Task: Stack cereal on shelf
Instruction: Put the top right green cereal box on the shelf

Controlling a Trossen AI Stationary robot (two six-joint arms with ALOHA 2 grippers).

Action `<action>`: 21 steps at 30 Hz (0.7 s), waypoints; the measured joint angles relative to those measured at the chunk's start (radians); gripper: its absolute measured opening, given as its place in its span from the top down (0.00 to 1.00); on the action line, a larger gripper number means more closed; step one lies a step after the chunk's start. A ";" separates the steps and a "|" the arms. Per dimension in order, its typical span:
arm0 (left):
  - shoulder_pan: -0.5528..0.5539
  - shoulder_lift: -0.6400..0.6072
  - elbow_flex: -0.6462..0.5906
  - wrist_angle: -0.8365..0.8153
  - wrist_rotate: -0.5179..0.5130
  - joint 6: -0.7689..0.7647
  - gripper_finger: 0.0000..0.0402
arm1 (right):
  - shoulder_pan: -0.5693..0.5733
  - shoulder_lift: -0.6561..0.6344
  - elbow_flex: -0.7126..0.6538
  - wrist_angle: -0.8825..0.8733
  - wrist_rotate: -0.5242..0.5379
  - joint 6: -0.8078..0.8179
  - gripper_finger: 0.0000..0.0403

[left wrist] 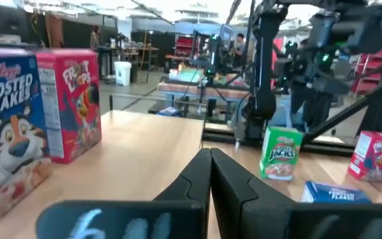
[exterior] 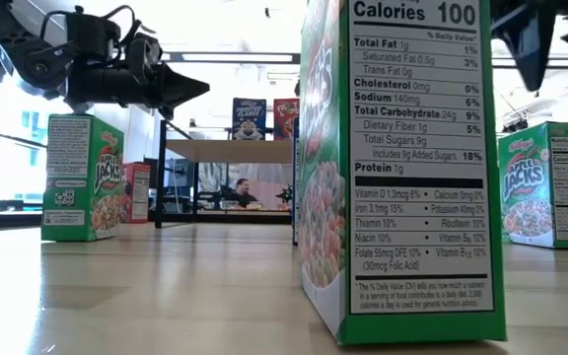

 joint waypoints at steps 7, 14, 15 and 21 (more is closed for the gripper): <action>0.001 0.000 0.000 0.011 -0.010 -0.004 1.00 | -0.036 -0.029 -0.131 0.121 0.004 0.013 0.28; 0.016 -0.001 0.026 0.064 -0.029 -0.054 1.00 | -0.069 -0.029 -0.183 0.157 0.005 -0.002 0.27; 0.020 -0.001 0.034 0.062 -0.028 -0.062 1.00 | -0.071 -0.029 -0.192 0.180 0.005 -0.002 0.27; 0.048 0.000 0.081 0.025 0.027 -0.075 1.00 | -0.077 -0.028 -0.229 0.239 0.034 0.007 0.32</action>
